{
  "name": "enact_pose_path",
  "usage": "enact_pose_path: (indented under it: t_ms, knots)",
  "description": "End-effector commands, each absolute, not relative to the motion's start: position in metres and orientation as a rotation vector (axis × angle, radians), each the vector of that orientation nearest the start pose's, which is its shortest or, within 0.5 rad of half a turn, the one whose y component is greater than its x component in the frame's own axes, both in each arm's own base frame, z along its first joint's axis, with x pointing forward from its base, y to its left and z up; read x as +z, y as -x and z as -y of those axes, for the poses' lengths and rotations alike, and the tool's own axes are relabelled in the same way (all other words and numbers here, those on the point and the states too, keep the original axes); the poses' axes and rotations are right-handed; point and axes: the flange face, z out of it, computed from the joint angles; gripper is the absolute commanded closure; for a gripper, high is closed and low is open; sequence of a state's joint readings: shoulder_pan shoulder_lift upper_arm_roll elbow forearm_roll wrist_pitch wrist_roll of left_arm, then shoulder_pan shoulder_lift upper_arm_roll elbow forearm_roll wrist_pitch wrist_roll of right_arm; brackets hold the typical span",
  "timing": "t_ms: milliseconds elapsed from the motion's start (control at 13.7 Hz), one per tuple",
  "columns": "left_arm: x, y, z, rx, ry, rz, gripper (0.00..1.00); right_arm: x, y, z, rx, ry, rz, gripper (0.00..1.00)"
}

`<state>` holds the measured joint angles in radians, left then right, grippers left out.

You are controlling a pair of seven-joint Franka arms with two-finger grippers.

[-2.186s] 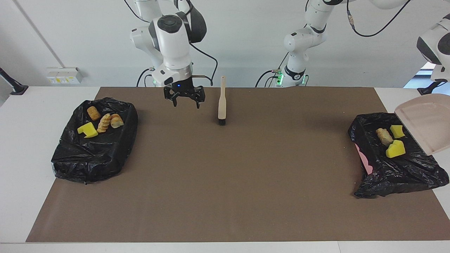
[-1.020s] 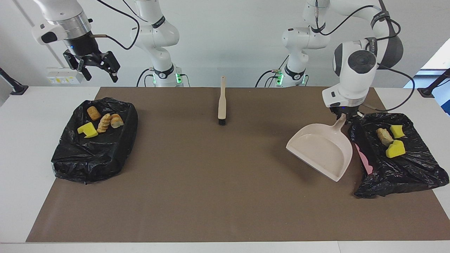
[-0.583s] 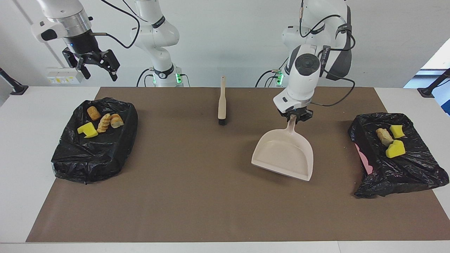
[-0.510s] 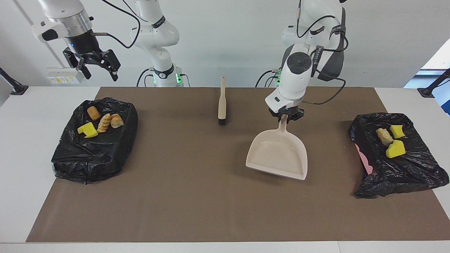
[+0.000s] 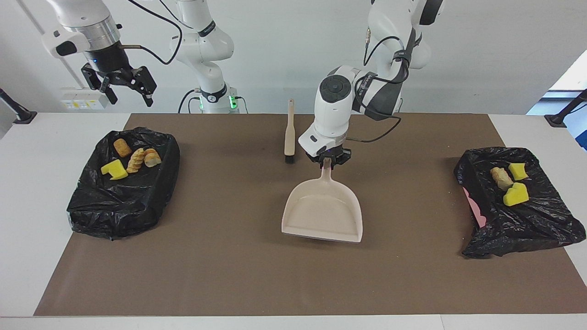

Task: Sweep and dump trash in bin
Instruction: 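Lower the dustpan onto the mat and open the left gripper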

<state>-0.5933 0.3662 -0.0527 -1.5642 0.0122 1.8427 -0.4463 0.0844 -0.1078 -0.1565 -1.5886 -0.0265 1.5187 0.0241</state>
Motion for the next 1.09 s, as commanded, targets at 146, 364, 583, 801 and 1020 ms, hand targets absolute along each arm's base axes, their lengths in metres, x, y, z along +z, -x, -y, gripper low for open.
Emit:
enact_pose_path:
  t_ms: [146, 364, 583, 801, 1020]
  knots:
    - [0.408, -0.559, 0.428, 0.148, 3.093, -0.183, 1.00, 0.668, -0.509, 0.049, -0.062, 3.154, -0.118, 0.00]
    - [0.386, -0.571, 0.448, 0.147, 3.092, -0.117, 1.00, 0.668, -0.504, 0.043, -0.010, 3.148, -0.101, 0.00]
    - [0.382, -0.565, 0.456, 0.171, 3.106, -0.129, 1.00, 0.668, -0.501, 0.044, 0.012, 3.148, -0.094, 0.00]
    - [0.371, -0.561, 0.459, 0.213, 3.128, -0.115, 1.00, 0.668, -0.502, 0.043, 0.003, 3.149, -0.089, 0.00]
    - [0.364, -0.559, 0.463, 0.219, 3.174, -0.024, 1.00, 0.667, -0.500, 0.045, 0.012, 3.148, -0.101, 0.00]
